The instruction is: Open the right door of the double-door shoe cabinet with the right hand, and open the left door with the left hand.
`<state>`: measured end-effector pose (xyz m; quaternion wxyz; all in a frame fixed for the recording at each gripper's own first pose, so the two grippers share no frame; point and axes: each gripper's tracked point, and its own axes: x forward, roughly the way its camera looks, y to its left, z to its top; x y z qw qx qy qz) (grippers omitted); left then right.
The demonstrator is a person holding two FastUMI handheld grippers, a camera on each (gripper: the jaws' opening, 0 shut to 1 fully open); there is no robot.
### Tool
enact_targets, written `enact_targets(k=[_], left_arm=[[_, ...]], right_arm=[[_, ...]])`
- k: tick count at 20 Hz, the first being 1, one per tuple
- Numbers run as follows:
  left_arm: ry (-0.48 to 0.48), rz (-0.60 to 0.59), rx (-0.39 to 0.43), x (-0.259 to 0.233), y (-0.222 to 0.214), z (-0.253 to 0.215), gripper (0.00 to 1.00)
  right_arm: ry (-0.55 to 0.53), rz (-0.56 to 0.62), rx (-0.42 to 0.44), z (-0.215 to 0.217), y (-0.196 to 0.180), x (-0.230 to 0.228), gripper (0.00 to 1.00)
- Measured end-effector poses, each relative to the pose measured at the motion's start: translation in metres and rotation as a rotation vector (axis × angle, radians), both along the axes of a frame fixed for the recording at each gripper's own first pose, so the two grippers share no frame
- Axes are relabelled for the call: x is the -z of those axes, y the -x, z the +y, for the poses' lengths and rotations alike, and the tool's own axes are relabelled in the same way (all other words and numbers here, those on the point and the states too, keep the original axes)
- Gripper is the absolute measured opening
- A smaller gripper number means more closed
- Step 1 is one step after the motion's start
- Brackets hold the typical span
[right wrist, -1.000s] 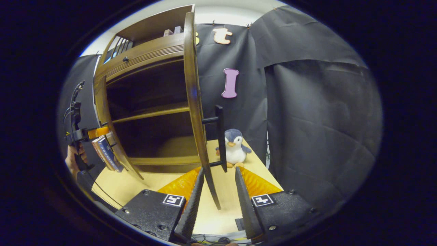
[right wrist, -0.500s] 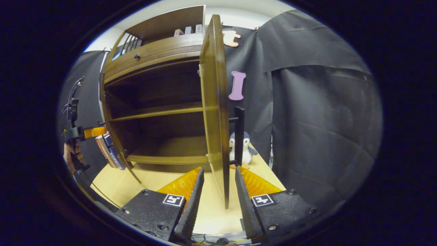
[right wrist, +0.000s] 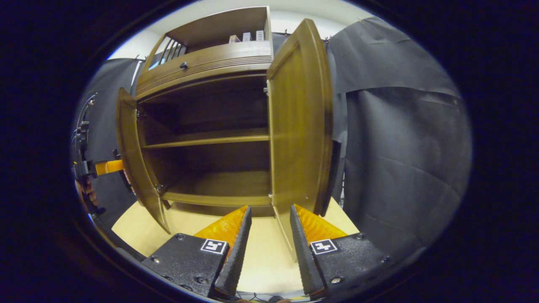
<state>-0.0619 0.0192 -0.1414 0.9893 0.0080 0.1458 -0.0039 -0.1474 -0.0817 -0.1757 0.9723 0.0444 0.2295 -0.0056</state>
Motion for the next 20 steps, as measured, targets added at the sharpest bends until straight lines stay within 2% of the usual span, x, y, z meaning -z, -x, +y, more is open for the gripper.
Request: enact_targets(k=[12,13,14,20], left_arm=[[-0.052,-0.016,-0.101,-0.01,0.025,0.08,0.16],[-0.053,-0.012,-0.106,-0.008,0.026,0.086,0.27],[-0.049,-0.012,-0.115,-0.009,0.029,0.092,0.12],[-0.049,-0.028,-0.119,-0.014,0.039,0.112,0.12]], right_arm=[[0.018,-0.082,-0.12,0.055,-0.022,-0.03,0.59],[0.018,-0.083,-0.128,0.06,-0.025,-0.033,0.59],[0.02,-0.085,-0.133,0.065,-0.03,-0.037,0.59],[0.031,-0.111,-0.164,0.077,-0.039,-0.052,0.59]])
